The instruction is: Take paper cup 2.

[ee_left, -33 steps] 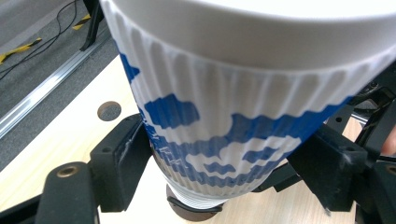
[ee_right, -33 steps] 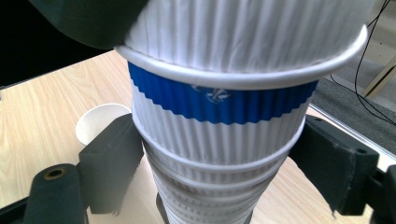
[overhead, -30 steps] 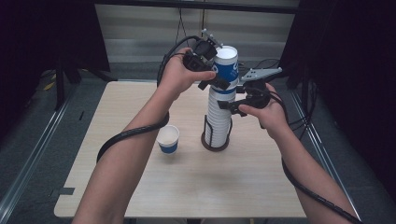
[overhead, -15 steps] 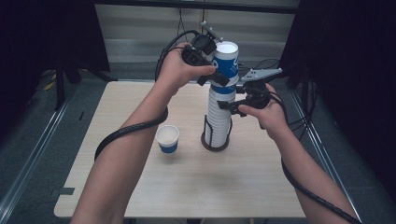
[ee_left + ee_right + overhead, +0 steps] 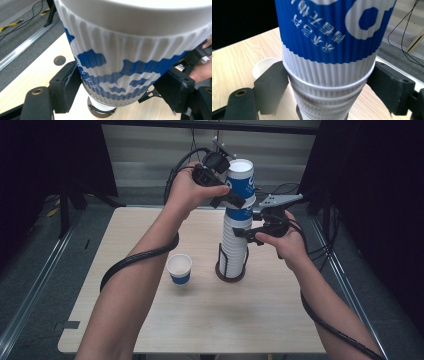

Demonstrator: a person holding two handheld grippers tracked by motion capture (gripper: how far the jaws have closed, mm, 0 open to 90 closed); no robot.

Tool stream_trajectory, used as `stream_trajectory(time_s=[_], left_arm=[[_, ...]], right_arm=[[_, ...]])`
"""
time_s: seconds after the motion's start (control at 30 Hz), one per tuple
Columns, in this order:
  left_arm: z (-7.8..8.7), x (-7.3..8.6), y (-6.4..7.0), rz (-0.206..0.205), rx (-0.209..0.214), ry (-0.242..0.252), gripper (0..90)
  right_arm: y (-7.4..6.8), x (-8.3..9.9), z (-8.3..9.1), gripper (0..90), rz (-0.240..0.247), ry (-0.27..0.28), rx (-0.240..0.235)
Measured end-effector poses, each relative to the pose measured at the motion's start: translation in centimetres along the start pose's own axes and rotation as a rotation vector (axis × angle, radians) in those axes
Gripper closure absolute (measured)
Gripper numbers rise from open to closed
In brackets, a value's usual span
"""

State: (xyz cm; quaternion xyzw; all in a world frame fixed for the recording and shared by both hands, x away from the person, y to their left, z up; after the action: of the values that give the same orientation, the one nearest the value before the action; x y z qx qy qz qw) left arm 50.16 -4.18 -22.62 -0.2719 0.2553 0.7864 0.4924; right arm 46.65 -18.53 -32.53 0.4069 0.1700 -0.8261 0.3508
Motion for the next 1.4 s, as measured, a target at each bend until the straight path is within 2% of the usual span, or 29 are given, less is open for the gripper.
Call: stream_trajectory(time_s=[0.9,1.0,1.4], left_arm=[[2.1,-0.1,0.3,0.006,-0.017,0.046,25.1],[2.3,0.2,0.2,0.005,-0.021,0.036,24.8],[3.2,1.6,0.1,0.021,0.014,0.048,26.4]], right_arm=[[-0.2,0.1,-0.1,17.1,-0.005,0.01,-0.017],[0.1,0.2,-0.1,17.1,-0.006,0.01,-0.015],[0.0,0.3,-0.1,16.9,-0.012,0.017,-0.018]])
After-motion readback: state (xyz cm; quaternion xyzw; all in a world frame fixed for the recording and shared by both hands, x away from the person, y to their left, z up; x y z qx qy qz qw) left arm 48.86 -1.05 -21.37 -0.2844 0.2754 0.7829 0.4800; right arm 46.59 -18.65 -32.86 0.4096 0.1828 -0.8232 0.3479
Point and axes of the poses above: each handheld gripper's, and its own axes: z roughly backward along the jaws, x roughly out of its underside, y roughly to its right, the point moved 5 cm from there along -z, roughly forward along the jaws, and after that the axes turned 6 degrees about -y, right-handed, at the moved point
